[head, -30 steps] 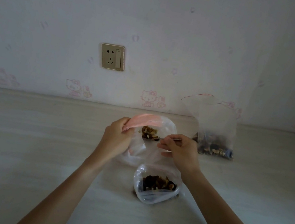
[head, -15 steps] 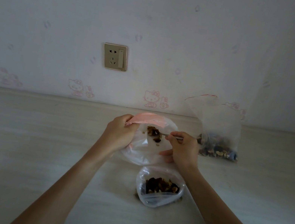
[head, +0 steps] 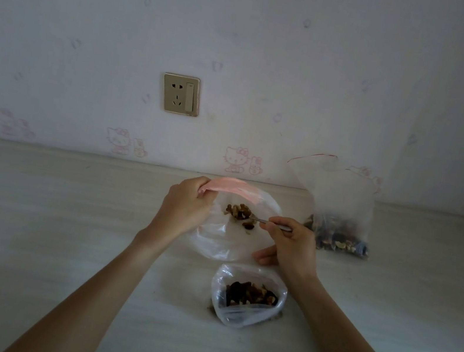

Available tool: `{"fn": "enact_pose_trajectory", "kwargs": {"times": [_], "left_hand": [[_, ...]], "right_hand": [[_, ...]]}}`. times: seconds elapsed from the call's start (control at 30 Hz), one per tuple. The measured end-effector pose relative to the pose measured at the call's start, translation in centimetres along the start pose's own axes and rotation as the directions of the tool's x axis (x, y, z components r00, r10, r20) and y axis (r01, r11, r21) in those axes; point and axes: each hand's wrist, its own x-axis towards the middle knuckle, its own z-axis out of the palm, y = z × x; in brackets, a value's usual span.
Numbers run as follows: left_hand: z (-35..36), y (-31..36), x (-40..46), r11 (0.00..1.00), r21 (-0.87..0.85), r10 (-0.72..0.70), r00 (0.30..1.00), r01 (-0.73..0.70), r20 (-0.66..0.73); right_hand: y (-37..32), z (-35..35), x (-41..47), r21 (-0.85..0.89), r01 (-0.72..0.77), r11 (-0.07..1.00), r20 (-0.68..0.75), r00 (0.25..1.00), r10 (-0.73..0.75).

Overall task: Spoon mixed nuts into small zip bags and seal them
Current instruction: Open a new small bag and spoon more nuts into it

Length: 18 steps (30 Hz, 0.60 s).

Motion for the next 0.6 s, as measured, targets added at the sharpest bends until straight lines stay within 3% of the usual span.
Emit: {"fn": "enact_pose_trajectory", "kwargs": {"times": [0.37,0.6], "left_hand": [[-1.8,0.4,-0.9,0.997,-0.011,0.082,0.996,-0.083,-0.029],[-2.7,1.2,-4.7,0.953,0.056,0.302,0.940,-0.296,-0.159]], "right_hand": [[-1.8,-2.4,-2.0,0.036,-0.018,0.999,0.048,0.999,0.017],[-4.4,-4.1,-4.6,0.051,0.021,0.999,0.123,0.992,-0.027]]}}
